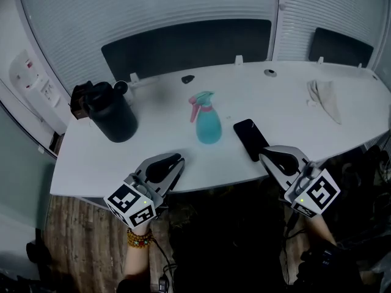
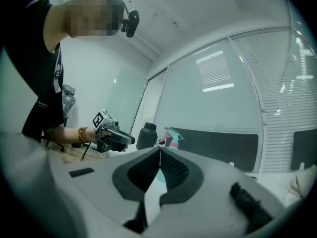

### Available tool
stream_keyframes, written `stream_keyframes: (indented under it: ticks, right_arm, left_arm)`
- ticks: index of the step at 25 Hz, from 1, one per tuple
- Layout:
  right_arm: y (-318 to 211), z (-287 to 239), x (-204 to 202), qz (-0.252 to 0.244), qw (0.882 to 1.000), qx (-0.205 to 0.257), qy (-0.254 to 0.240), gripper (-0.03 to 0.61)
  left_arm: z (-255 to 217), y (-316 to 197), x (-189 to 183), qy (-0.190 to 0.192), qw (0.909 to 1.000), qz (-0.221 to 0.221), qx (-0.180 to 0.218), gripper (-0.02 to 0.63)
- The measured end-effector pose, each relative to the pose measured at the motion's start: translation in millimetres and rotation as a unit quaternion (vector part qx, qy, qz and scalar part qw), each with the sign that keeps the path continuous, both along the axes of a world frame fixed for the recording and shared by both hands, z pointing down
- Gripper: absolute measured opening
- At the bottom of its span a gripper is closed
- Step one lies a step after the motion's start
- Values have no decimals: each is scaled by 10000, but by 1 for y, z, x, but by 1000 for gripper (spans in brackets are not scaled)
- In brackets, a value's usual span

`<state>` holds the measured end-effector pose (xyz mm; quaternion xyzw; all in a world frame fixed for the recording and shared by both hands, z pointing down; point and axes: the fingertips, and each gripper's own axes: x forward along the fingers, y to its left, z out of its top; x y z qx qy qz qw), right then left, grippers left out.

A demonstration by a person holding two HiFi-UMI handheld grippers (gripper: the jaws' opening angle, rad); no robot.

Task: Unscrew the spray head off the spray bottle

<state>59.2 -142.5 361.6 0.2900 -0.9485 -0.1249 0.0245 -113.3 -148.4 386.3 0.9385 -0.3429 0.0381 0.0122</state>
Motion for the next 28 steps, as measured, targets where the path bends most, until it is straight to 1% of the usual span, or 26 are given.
stream_keyframes:
  ticks: [1, 3, 7, 10, 11, 14, 16, 18, 19, 21, 23, 26, 28]
  right_arm:
    - [-3, 0, 2, -3, 10000, 5, -10, 2]
    - [-8, -2, 9, 22, 10000, 19, -32, 2]
    - [-14, -3, 27, 124, 9999, 12, -30, 2]
    - [-17, -4, 41, 216, 9998, 21, 3, 2]
    - [-18, -4, 45, 242, 9997, 21, 20, 2]
    - [-20, -3, 55, 296, 9995, 11, 58, 2]
    - [-22, -2, 62, 341, 9994, -14, 46, 2]
    - [-24, -1, 65, 361, 9993, -39, 54, 2]
    - [-25, 0, 66, 357, 9993, -46, 75, 2]
    - [-27, 1, 66, 341, 9993, -52, 110, 2]
    - [-28, 1, 66, 328, 9994, -57, 109, 2]
    - [-29, 3, 63, 299, 9995, -63, 100, 2]
    - [-29, 4, 61, 273, 9995, -61, 122, 2]
  left_arm:
    - [1, -5, 1, -16, 10000, 12, -23, 48]
    - [3, -18, 4, -144, 9999, 9, -30, 112]
    - [7, -43, 14, -499, 9987, 39, -39, 163]
    - [15, -67, 24, -855, 9963, 18, -16, 282]
    - [17, -74, 27, -925, 9957, 24, -31, 311]
    - [20, -94, 34, -854, 9961, 121, -167, 321]
    - [24, -105, 45, -851, 9956, 272, -283, 324]
    - [31, -112, 55, -1009, 9931, 449, -389, 336]
    - [36, -114, 58, -1123, 9915, 502, -416, 353]
    - [43, -121, 64, -1290, 9892, 534, -442, 380]
    - [49, -132, 66, -1349, 9886, 482, -460, 396]
    - [57, -147, 68, -1302, 9894, 403, -497, 407]
    - [57, -151, 69, -1177, 9905, 446, -549, 391]
